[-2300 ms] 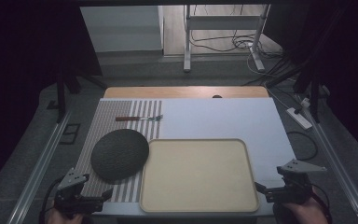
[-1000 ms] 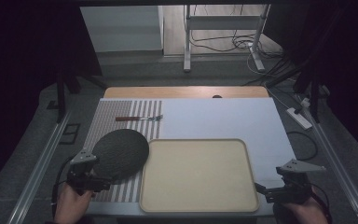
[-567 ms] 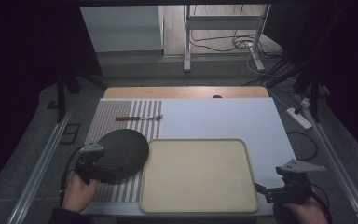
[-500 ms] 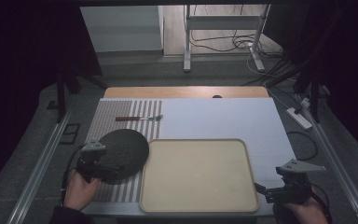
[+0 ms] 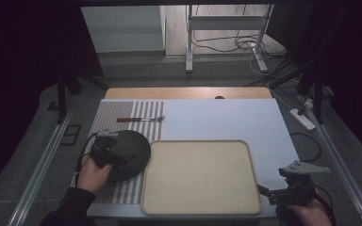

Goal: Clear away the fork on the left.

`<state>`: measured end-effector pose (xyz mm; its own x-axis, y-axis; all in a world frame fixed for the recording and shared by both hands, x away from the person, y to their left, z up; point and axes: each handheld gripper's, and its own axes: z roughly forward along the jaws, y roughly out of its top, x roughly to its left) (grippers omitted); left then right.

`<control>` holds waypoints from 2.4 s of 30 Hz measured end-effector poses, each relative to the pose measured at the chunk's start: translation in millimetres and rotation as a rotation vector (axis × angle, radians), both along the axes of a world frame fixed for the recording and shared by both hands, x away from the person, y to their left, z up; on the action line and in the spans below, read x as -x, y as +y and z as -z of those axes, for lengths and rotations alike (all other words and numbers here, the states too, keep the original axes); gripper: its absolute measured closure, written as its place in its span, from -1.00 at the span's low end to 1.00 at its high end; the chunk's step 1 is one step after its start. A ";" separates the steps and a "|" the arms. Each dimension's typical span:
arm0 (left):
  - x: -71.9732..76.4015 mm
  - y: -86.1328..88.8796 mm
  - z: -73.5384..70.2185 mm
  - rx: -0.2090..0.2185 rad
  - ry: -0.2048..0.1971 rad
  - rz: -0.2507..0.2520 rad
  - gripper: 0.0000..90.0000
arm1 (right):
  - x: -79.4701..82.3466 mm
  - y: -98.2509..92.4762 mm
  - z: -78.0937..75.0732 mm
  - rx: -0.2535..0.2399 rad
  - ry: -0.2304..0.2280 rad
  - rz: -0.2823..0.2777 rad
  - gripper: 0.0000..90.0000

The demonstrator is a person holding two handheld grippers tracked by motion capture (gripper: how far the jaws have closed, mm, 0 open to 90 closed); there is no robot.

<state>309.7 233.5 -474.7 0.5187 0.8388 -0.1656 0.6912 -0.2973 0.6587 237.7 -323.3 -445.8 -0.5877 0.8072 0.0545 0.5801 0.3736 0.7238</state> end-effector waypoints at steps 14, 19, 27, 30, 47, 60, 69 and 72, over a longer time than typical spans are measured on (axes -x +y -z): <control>-51.2 -1.6 1.7 -0.032 0.003 -0.031 -1.00 | -0.2 -0.2 0.1 -0.004 0.003 -0.004 -1.00; -71.9 -2.1 4.1 -0.047 0.013 -0.033 -1.00 | -0.3 -0.4 0.2 -0.006 0.003 -0.006 -1.00; -100.5 -2.9 11.3 -0.060 0.039 -0.042 -1.00 | -0.4 -0.4 0.2 -0.007 0.004 -0.006 -1.00; -110.9 -3.8 13.5 -0.086 0.049 -0.045 -1.00 | -0.3 -0.4 0.2 -0.008 0.005 -0.008 -1.00; -157.4 -2.6 27.2 -0.126 0.094 -0.039 -0.84 | -0.6 -1.1 0.3 -0.013 0.007 -0.012 -1.00; -176.0 -29.2 35.3 -0.140 0.142 0.081 0.98 | -0.4 -1.1 0.2 -0.016 0.007 -0.017 -1.00; -192.2 -47.2 48.8 -0.183 0.144 0.067 0.99 | -0.2 -2.0 0.0 -0.020 0.007 -0.019 -1.00; -196.3 -47.8 48.8 -0.183 0.135 0.048 0.99 | 0.0 -1.9 0.0 -0.021 0.006 -0.021 -1.00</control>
